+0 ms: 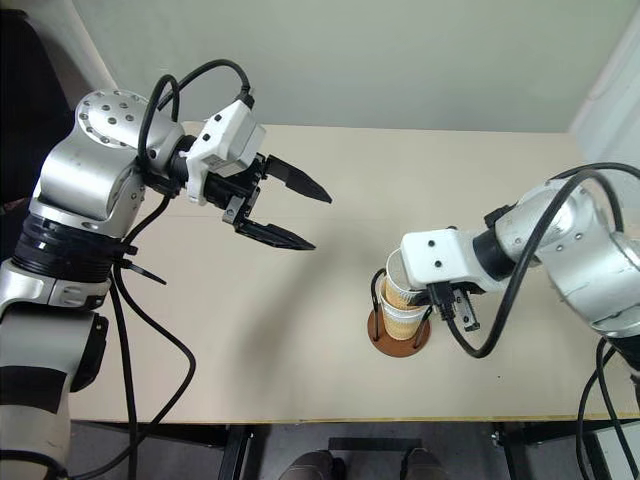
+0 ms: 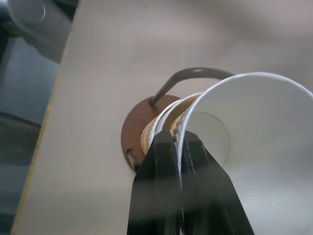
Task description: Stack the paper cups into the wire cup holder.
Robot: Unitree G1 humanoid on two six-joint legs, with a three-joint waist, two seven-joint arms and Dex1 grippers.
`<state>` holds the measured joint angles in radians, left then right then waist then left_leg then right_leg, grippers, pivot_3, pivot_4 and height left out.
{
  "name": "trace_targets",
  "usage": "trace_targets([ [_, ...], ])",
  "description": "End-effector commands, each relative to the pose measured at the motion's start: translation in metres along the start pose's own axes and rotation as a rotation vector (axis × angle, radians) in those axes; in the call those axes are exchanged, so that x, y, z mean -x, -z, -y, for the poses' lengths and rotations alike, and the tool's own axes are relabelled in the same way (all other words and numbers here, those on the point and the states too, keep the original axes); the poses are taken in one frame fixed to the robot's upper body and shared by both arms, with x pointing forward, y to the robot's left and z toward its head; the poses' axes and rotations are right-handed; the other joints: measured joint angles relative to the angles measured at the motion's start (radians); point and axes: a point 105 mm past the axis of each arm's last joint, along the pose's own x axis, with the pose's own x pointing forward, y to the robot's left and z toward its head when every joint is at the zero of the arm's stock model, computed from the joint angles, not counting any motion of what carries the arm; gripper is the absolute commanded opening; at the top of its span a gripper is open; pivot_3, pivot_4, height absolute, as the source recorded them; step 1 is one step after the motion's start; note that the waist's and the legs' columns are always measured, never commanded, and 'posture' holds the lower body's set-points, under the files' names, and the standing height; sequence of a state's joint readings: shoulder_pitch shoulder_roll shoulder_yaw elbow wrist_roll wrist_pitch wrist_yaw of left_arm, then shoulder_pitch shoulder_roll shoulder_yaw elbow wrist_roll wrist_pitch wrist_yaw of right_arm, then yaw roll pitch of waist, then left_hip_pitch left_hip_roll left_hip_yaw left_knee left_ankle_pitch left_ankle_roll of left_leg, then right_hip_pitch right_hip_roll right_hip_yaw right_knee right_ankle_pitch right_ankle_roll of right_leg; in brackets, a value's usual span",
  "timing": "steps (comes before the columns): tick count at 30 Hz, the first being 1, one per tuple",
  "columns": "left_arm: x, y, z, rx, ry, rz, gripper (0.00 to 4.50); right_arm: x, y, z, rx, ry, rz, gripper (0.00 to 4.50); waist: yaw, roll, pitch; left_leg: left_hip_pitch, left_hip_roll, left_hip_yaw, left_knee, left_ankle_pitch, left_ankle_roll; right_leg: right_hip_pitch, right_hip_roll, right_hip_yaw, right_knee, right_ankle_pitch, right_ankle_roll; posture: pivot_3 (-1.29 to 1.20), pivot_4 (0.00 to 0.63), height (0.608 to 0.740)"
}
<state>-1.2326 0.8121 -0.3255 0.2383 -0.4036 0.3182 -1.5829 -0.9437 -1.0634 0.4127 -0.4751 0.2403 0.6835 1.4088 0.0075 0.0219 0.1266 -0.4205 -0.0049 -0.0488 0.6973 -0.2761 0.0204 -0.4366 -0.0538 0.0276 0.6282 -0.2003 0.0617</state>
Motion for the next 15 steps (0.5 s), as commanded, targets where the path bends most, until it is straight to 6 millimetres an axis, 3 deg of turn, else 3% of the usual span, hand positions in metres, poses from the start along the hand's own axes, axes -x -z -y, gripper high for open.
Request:
trace_targets([
  [1, 0.008, -0.013, 0.001, -0.051, 0.005, -0.002, 3.69, 0.012, -0.013, 0.009, 0.035, 0.036, 0.012, 0.94, -0.001, 0.000, 0.000, 0.000, 0.000, 0.000, 0.000, 0.000, 0.000, 0.000, 0.000, 0.000, 0.000, 0.000, 0.000, 0.00, 0.150, 0.740],
  [7, 0.008, -0.012, 0.001, -0.046, 0.004, -0.005, 3.69, 0.046, -0.040, 0.025, -0.028, 0.073, 0.106, 3.05, -0.001, 0.000, 0.000, 0.000, 0.000, 0.001, -0.001, 0.000, 0.000, 0.000, 0.000, 0.000, -0.001, 0.000, -0.001, 0.00, 0.150, 0.740],
  [13, 0.018, -0.006, -0.008, 0.014, -0.109, 0.016, 3.69, 0.092, -0.034, 0.051, -0.188, 0.320, 0.168, 3.05, 0.000, 0.000, 0.000, 0.000, 0.000, 0.000, -0.002, 0.000, 0.000, 0.000, 0.000, 0.000, -0.002, -0.001, -0.002, 0.00, 0.150, 0.740],
  [15, 0.028, -0.001, -0.012, 0.071, -0.193, 0.022, 3.69, 0.100, -0.010, 0.046, -0.293, 0.392, 0.145, 3.05, 0.000, 0.000, 0.000, 0.000, 0.000, 0.000, -0.003, 0.000, 0.000, -0.001, 0.000, 0.000, -0.002, -0.001, -0.002, 0.00, 0.150, 0.740],
])
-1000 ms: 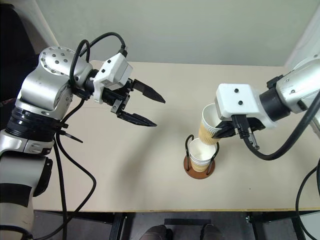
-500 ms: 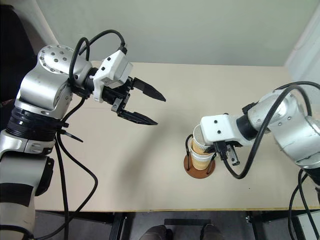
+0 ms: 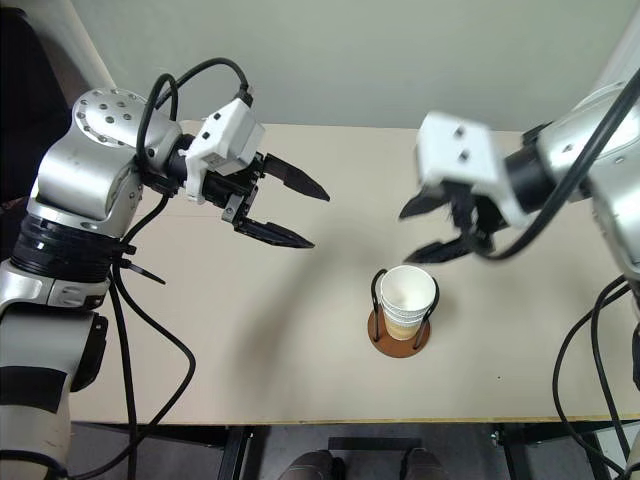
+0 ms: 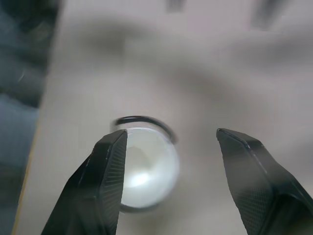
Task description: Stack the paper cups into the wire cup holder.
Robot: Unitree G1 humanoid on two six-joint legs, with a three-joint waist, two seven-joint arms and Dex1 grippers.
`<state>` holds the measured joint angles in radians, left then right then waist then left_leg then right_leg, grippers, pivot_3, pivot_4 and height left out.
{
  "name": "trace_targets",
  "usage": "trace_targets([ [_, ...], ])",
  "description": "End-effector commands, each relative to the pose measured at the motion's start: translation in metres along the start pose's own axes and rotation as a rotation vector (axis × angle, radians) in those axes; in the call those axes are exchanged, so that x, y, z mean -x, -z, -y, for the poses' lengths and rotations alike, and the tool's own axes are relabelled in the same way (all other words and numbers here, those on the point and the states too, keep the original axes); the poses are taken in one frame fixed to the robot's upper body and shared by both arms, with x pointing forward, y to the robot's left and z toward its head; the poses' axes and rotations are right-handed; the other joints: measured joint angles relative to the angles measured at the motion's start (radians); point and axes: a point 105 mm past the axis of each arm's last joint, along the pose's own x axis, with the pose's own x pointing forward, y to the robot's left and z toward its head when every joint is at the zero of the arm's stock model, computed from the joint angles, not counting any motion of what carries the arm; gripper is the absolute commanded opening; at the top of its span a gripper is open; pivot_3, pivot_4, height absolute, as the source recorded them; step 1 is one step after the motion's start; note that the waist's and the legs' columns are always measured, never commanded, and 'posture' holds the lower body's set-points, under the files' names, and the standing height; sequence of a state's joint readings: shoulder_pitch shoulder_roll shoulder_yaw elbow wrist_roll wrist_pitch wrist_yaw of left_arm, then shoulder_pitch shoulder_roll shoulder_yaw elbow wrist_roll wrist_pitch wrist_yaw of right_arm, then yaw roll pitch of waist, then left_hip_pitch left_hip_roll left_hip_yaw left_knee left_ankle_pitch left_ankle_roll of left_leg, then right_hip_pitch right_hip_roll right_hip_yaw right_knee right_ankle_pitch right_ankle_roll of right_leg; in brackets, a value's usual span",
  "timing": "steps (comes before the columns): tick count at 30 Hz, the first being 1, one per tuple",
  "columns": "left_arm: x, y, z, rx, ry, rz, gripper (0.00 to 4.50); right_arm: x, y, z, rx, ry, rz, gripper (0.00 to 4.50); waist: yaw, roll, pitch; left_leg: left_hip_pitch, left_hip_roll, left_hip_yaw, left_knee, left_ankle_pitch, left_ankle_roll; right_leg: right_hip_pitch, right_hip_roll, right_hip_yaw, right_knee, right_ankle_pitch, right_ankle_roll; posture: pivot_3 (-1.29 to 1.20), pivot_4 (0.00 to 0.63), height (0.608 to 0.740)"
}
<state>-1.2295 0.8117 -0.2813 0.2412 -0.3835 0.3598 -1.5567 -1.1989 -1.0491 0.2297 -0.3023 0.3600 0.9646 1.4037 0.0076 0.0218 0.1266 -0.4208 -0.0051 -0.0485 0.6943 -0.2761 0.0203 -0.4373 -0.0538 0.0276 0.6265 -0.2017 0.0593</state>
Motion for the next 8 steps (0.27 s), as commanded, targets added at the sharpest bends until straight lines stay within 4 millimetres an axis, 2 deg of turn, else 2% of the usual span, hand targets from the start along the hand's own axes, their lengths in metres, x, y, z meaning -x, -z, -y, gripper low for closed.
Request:
trace_targets([
  [1, 0.025, 0.005, -0.005, 0.078, -0.157, 0.005, 3.69, 0.032, 0.032, 0.004, -0.147, 0.172, -0.031, 3.05, 0.003, -0.001, -0.001, 0.000, 0.000, 0.000, 0.000, 0.000, 0.000, 0.000, 0.000, 0.000, 0.000, 0.000, 0.000, 0.00, 0.150, 0.740],
  [5, 0.043, 0.028, 0.004, 0.203, -0.245, -0.032, 3.69, 0.043, 0.076, -0.008, -0.323, 0.264, -0.084, 3.05, 0.004, 0.000, 0.000, 0.002, 0.000, 0.001, -0.005, 0.000, -0.003, 0.000, 0.000, 0.001, -0.001, -0.002, -0.001, 0.00, 0.150, 0.740],
  [8, 0.051, 0.043, 0.010, 0.277, -0.289, -0.055, 3.69, 0.046, 0.093, -0.015, -0.398, 0.322, -0.089, 3.05, 0.004, 0.000, 0.000, 0.002, 0.000, 0.001, -0.007, 0.002, -0.005, -0.002, 0.000, 0.001, 0.002, -0.002, 0.000, 0.00, 0.150, 0.740],
])
